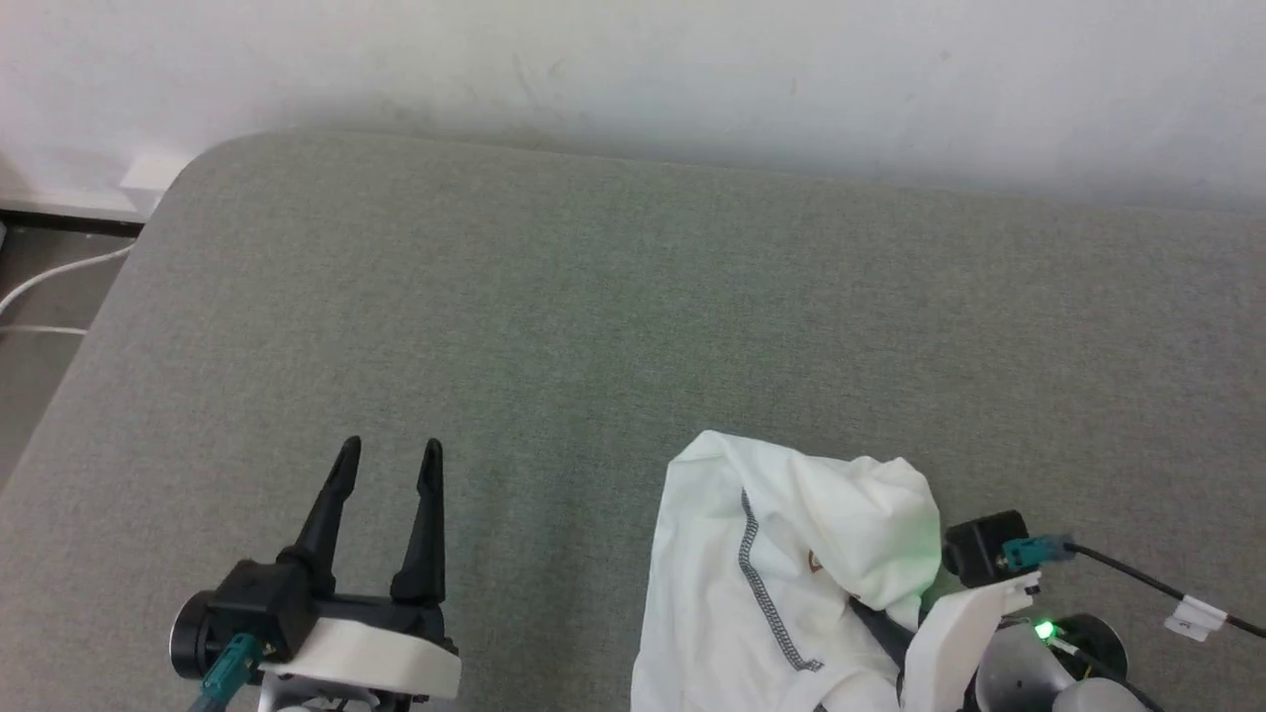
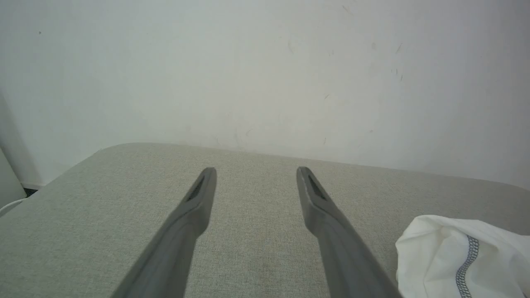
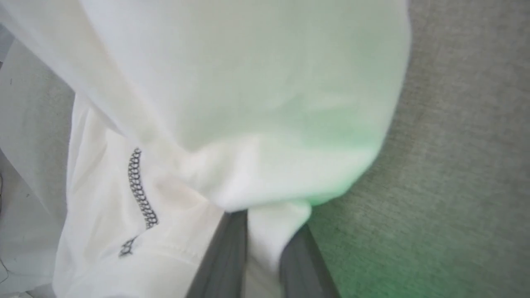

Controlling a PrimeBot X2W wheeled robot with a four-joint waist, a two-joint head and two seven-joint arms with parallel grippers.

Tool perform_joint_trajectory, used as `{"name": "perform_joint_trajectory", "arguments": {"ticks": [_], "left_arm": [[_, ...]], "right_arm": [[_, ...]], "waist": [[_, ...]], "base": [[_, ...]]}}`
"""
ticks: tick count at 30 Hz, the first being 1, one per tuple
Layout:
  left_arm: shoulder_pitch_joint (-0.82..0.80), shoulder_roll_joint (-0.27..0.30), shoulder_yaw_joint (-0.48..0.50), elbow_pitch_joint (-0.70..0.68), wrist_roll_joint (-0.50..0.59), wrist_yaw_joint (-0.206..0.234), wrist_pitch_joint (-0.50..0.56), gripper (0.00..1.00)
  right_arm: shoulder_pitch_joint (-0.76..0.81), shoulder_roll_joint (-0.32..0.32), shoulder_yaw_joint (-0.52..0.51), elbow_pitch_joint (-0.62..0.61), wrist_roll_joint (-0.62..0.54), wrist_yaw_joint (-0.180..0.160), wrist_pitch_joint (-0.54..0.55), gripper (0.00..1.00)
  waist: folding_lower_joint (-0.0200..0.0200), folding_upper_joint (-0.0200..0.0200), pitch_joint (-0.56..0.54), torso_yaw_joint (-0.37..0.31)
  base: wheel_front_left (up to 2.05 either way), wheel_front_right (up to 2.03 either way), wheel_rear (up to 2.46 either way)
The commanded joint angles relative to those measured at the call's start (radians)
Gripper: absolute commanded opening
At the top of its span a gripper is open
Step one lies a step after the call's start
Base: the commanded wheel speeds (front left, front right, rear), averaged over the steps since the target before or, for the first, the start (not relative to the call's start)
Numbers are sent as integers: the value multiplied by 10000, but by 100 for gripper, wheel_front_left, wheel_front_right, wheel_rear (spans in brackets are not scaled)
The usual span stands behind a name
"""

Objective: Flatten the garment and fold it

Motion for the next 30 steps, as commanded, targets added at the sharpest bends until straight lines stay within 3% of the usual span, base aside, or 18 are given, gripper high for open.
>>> {"name": "perform_joint_trajectory", "arguments": {"ticks": [1, 8, 17, 23, 30], "left_arm": [[-149, 16, -17, -18, 9, -65, -47, 100], [-236, 86, -346, -133, -1, -65, -47, 100], [-1310, 249, -1213, -175, 0, -65, -47, 100], [-2251, 532, -1772, -229, -10, -65, -47, 100], [-2992, 872, -2142, -399, -14, -65, -47, 100]], "right_arm": [[-82, -177, 156, 262, -349, -27, -101, 0], [-1371, -1920, 1062, -454, -1922, -27, -71, 0], [-3516, -4869, 2219, -753, -2038, -27, 520, 0], [-4428, -6557, 2243, 201, -2136, -27, -213, 0], [-4973, -7592, 1839, 1961, -2802, -27, -1666, 0]], "waist": [[0, 0, -91, -270], [0, 0, 135, -1651], [0, 0, 1657, -3540], [0, 0, 2884, -3933], [0, 0, 3989, -3769]], "base": [[0, 0, 0], [0, 0, 0], [0, 0, 0], [0, 0, 0], [0, 0, 0]]}}
